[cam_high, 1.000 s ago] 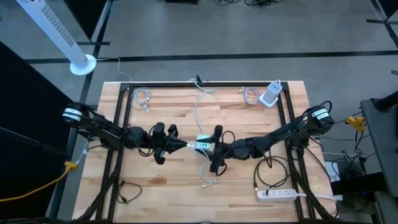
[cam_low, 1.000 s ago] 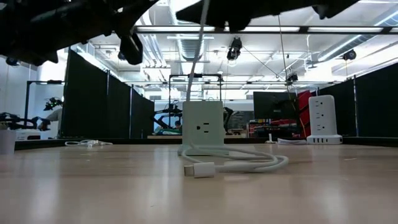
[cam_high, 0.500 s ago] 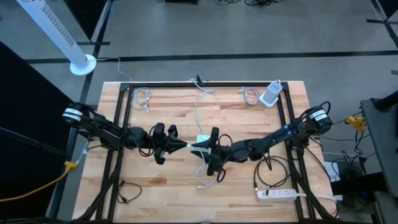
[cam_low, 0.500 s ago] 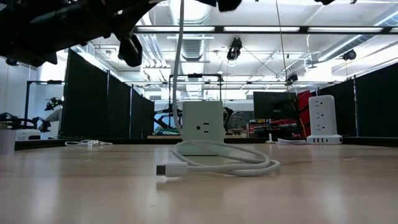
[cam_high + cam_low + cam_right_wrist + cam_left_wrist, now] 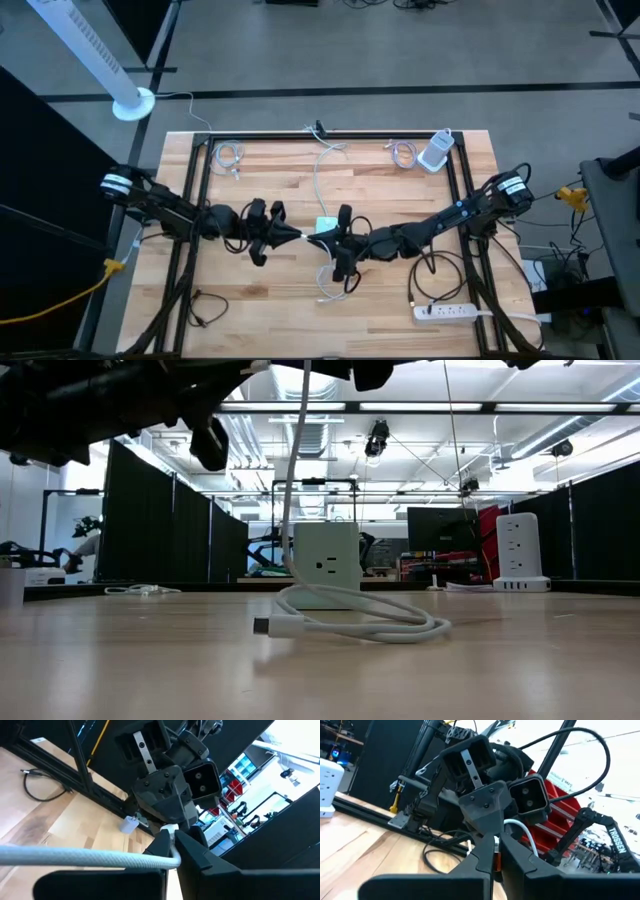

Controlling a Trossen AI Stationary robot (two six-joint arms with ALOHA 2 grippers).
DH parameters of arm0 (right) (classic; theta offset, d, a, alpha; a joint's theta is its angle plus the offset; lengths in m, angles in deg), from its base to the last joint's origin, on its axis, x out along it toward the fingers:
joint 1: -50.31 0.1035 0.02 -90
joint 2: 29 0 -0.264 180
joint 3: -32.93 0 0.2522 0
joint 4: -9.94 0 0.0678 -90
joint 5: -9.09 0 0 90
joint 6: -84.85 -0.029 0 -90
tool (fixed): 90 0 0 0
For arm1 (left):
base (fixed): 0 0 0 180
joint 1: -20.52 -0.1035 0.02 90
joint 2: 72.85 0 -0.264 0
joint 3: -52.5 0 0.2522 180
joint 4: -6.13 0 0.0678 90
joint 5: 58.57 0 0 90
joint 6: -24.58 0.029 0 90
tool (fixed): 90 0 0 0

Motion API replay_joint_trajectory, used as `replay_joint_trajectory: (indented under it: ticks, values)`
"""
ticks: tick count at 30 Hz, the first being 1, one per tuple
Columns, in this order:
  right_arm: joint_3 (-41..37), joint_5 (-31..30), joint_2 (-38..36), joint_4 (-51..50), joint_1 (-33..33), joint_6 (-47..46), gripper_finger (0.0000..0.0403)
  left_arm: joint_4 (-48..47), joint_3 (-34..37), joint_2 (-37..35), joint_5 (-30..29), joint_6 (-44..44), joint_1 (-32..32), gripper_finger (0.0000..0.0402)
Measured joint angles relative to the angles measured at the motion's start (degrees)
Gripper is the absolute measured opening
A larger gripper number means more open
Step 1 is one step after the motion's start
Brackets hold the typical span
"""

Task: Insert USB
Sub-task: Insert the green charger cable into the pink outlet extension

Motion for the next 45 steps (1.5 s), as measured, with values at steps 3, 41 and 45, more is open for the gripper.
replay_joint_trajectory:
  ticks: [3,41,45]
  values:
    - [0.07,0.01,0.02,-0.05,-0.08,-0.46,0.0005,-1.35,0.00,-0.02,0.17,0.04,0.03,0.0029]
    - [0.28,30.15,-29.87,-73.26,4.49,-76.51,0.0000,-28.65,-26.57,19.97,-1.01,30.90,0.96,0.0142]
    - [0.26,34.90,-29.53,-76.66,6.73,-83.89,0.0000,-28.62,-33.47,26.59,-1.22,32.63,0.57,0.0124]
